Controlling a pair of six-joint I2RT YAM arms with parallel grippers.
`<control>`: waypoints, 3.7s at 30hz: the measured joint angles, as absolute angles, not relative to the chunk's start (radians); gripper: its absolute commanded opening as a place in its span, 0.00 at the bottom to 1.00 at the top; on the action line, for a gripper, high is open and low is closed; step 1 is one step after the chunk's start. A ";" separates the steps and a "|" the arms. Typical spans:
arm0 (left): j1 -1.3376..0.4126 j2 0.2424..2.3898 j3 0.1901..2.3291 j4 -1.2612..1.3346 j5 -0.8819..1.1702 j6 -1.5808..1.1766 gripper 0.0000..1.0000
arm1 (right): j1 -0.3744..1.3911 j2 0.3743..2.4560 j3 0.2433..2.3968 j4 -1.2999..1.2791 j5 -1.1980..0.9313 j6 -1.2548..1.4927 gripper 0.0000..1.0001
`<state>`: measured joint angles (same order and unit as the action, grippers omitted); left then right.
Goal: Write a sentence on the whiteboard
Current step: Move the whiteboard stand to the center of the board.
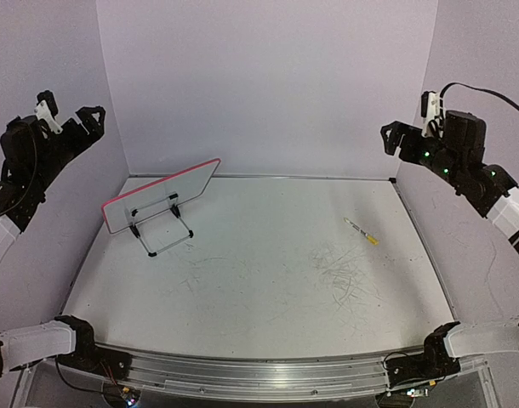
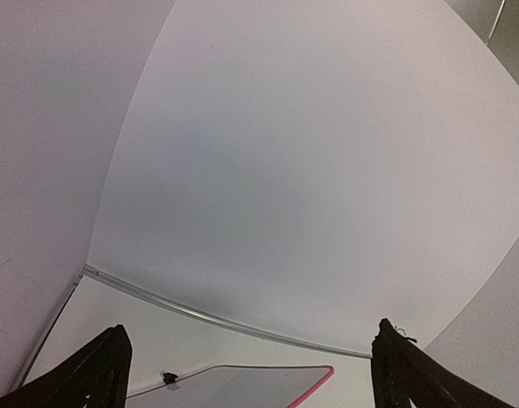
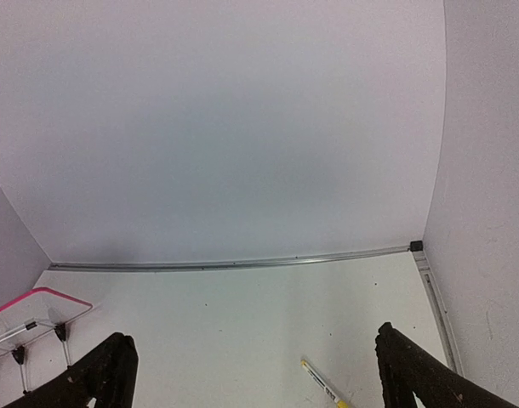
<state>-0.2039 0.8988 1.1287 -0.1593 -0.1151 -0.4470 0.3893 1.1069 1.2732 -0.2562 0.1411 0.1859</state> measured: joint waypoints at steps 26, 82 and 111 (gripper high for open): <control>-0.204 0.877 1.129 -0.550 0.025 -0.487 0.97 | 0.456 1.304 1.201 -0.162 -0.169 0.230 0.98; -0.772 1.730 1.132 -0.418 -0.284 -0.528 0.79 | 0.715 1.472 1.106 0.000 -0.134 0.371 0.98; -0.630 1.986 1.276 -0.551 -0.652 -0.123 0.20 | 0.699 1.306 0.985 0.007 0.003 0.369 0.98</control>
<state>-0.6299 1.9861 1.2758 -0.5513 -0.6520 -0.1233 0.6987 1.3056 0.9852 0.0066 0.0032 0.3687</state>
